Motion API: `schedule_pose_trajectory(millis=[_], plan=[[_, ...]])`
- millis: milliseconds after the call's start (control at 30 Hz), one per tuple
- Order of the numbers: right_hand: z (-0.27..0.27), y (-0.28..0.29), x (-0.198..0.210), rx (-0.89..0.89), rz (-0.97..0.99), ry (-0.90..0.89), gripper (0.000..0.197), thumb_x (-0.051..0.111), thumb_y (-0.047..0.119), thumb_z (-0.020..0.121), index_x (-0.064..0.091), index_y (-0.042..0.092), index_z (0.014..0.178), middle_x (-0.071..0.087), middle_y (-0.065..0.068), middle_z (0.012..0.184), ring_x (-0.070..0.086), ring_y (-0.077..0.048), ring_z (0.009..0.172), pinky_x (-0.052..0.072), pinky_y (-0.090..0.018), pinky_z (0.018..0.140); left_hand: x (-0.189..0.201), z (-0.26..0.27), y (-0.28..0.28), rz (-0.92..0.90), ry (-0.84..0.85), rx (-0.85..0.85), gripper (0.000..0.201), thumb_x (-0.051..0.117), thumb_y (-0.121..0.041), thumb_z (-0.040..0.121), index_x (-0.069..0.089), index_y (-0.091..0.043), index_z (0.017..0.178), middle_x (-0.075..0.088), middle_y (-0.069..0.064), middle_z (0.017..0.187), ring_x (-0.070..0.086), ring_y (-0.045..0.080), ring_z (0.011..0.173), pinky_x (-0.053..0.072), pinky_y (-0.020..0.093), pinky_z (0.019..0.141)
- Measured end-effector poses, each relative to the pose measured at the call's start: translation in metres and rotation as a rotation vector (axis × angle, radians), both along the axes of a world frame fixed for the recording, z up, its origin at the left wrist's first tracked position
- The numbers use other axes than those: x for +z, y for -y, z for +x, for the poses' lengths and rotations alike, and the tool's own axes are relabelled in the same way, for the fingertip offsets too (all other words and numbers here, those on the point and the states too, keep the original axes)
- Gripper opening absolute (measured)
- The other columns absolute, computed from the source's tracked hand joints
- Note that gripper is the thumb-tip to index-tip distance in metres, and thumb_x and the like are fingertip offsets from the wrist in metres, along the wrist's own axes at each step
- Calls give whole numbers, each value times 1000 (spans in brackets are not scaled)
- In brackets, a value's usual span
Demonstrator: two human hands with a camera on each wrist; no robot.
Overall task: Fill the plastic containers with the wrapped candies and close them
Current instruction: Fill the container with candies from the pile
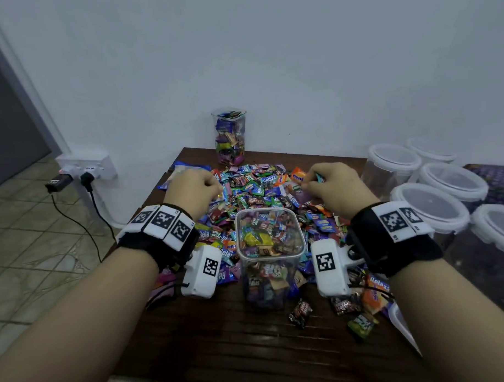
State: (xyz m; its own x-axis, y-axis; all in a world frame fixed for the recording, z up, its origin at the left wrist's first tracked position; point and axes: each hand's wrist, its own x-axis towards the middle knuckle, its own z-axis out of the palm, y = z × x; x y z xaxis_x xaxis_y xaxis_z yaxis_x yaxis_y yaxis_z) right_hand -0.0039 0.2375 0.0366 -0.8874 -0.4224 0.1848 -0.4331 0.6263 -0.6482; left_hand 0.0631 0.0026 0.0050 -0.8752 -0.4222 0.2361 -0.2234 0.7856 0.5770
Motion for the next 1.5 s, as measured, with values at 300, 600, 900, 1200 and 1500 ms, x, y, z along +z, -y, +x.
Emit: schedule_pose_trajectory(millis=[300, 600, 900, 1200, 1500], plan=[[34, -2, 38, 136, -232, -49, 16, 64, 12, 86, 63, 15, 71, 66, -2, 72, 64, -19, 66, 55, -37, 74, 39, 9, -9, 68, -187, -43, 14, 63, -24, 89, 65, -18, 76, 63, -3, 79, 56, 14, 75, 38, 23, 71], [66, 4, 27, 320, -69, 17, 16, 63, 13, 86, 64, 19, 71, 66, 10, 67, 59, -7, 64, 51, -31, 70, 42, 14, -13, 104, -221, -62, 12, 64, -25, 88, 67, -20, 77, 62, -6, 75, 56, 13, 75, 38, 23, 72], [75, 14, 27, 405, 150, 35, 10, 61, 21, 89, 65, 20, 80, 62, 7, 76, 56, -7, 66, 48, -30, 72, 32, 12, -10, 124, -193, -77, 12, 64, -24, 88, 67, -22, 76, 61, -11, 73, 56, 10, 70, 43, 27, 71], [80, 20, 27, 410, 203, -9, 14, 63, 26, 87, 62, 21, 101, 61, 10, 91, 50, 5, 64, 37, -8, 62, 28, 10, -10, 103, -210, -85, 14, 64, -21, 87, 70, -13, 77, 60, -14, 67, 50, 1, 61, 35, 17, 58], [87, 3, 16, 273, -65, -14, 43, 69, 42, 79, 53, 30, 117, 49, 13, 117, 45, -1, 109, 38, -19, 88, 28, 11, -14, 108, -207, -110, 14, 63, -21, 88, 69, -12, 80, 60, -12, 69, 51, 2, 63, 36, 18, 60]])
